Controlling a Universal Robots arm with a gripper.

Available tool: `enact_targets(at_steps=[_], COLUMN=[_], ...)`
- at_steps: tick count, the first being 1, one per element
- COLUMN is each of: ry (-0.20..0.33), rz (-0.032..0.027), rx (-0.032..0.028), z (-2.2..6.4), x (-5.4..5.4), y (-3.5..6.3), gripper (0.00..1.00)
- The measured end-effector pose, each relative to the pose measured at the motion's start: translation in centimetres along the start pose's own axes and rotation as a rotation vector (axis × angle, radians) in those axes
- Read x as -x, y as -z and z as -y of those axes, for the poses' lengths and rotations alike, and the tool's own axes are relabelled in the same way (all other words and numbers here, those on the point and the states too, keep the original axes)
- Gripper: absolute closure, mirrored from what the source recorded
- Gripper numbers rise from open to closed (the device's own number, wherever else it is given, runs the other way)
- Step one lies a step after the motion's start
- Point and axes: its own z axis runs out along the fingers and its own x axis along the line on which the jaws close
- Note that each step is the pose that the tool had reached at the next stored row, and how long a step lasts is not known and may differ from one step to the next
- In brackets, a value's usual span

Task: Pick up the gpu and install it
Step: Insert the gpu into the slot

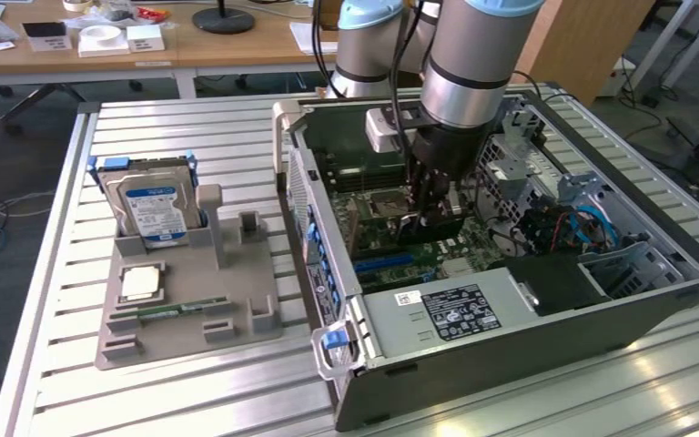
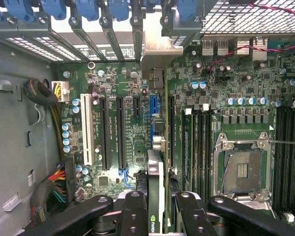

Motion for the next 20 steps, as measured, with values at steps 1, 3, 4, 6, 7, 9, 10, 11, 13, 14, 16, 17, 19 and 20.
enact_targets(at_steps=[1,3,4,6,7,9,10,11,13,14,16,17,19,20], ry=[0.000,0.000,0.000,0.000,0.000,-0.001,-0.001,-0.001,-0.001,-0.001,-0.001,-0.001,-0.001,-0.001], rz=[-0.0001,-0.0004,-0.0004,-0.0005,-0.0005,-0.0008,-0.0009,-0.0011,-0.0014,-0.0015,-0.0016,-0.0014,-0.0014,-0.0015], rx=[0.0022,0.0058,0.0069,0.0102,0.0125,0.0173,0.0203,0.0236,0.0291,0.0310,0.0316,0.0316,0.0316,0.0316], z=[0.00,-0.01,-0.01,0.00,0.00,0.00,0.00,0.00,0.00,-0.01,-0.01,0.00,0.00,0.00], x=[0.00,0.00,0.00,0.00,0.00,0.00,0.00,0.00,0.00,0.00,0.00,0.00,0.00,0.00], y=[0.00,0.01,0.00,0.00,0.00,0.00,0.00,0.00,0.00,0.01,0.01,0.00,0.00,0.00], gripper=[0.73,0.73,0.73,0.73,0.73,0.73,0.73,0.73,0.73,0.73,0.73,0.73,0.73,0.73])
